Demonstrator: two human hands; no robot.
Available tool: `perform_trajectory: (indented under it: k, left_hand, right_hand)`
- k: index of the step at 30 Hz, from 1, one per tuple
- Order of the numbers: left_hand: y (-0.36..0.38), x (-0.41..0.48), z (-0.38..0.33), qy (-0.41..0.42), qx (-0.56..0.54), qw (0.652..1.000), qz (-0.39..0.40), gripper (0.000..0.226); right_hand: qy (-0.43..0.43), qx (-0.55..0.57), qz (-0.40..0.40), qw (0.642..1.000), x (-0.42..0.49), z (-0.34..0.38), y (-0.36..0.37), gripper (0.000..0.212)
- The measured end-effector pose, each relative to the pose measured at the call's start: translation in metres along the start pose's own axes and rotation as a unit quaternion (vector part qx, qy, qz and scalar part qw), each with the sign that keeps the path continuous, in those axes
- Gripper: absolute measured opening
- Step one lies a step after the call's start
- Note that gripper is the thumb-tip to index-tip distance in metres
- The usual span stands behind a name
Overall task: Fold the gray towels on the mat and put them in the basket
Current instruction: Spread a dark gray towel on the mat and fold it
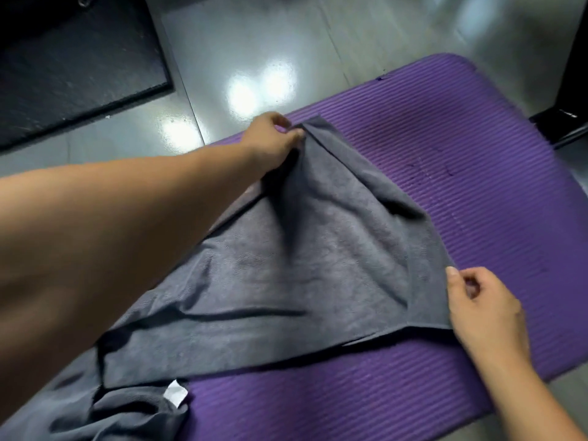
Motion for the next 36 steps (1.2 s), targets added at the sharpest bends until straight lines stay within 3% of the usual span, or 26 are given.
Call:
perform_trajectory:
  k: [4, 7, 11, 13, 15, 17, 22, 26, 32, 36]
  left_hand:
    - [-0.03, -0.017, 0.038, -0.019, 0.185, 0.982, 0.034, 0.037]
    - [-0.058, -0.03, 0.069, -0.013, 0.242, 0.968, 0.064, 0.034]
    - [-0.081, -0.046, 0.11, -0.009, 0.24, 0.968, 0.074, 0.032]
    - [-0.091, -0.052, 0.132, -0.02, 0.189, 0.978, 0.082, 0.035]
    - [-0.104, -0.058, 0.152, -0.036, 0.114, 0.988, 0.102, 0.032]
    - [-0.117, -0.065, 0.167, -0.056, 0.048, 0.989, 0.128, 0.028]
    - [-0.16, -0.083, 0.194, -0.089, -0.003, 0.979, 0.183, 0.031]
    - [-0.215, -0.099, 0.212, -0.119, -0.07, 0.974, 0.178, 0.035]
    - [-0.313, -0.138, 0.255, -0.178, -0.054, 0.961, 0.204, 0.039]
    - [-0.364, -0.171, 0.284, -0.188, -0.104, 0.948, 0.232, 0.031]
  right_hand:
    - [-0.156, -0.03, -0.086, 0.983, -0.003, 0.058, 0.015, 0.036]
    - [-0.322, 0.064, 0.017, 0.944, 0.004, 0.125, 0.052, 0.032]
    - [-0.455, 0.053, 0.163, 0.874, 0.022, 0.214, 0.115, 0.057]
    - [-0.459, 0.002, 0.261, 0.849, 0.028, 0.246, 0.14, 0.065]
    - [-0.455, -0.066, 0.295, 0.837, 0.03, 0.255, 0.161, 0.062]
    - [-0.458, -0.114, 0.295, 0.831, 0.026, 0.251, 0.171, 0.061]
    - [-0.448, -0.114, 0.285, 0.84, 0.018, 0.248, 0.177, 0.068]
    - [-0.44, -0.128, 0.282, 0.843, 0.016, 0.252, 0.176, 0.07]
    - [-0.423, -0.158, 0.289, 0.844, 0.02, 0.258, 0.172, 0.085]
    - [-0.398, -0.197, 0.307, 0.842, 0.019, 0.266, 0.168, 0.07]
Point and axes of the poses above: each hand's wrist, its own x-axis towards the middle knuckle, its own y-axis out of the palm, z = x × y, the point moved 2 cm from there along x, towards the middle knuckle, and after that the axes turned 12 degrees about -y, right-handed, at the moved point
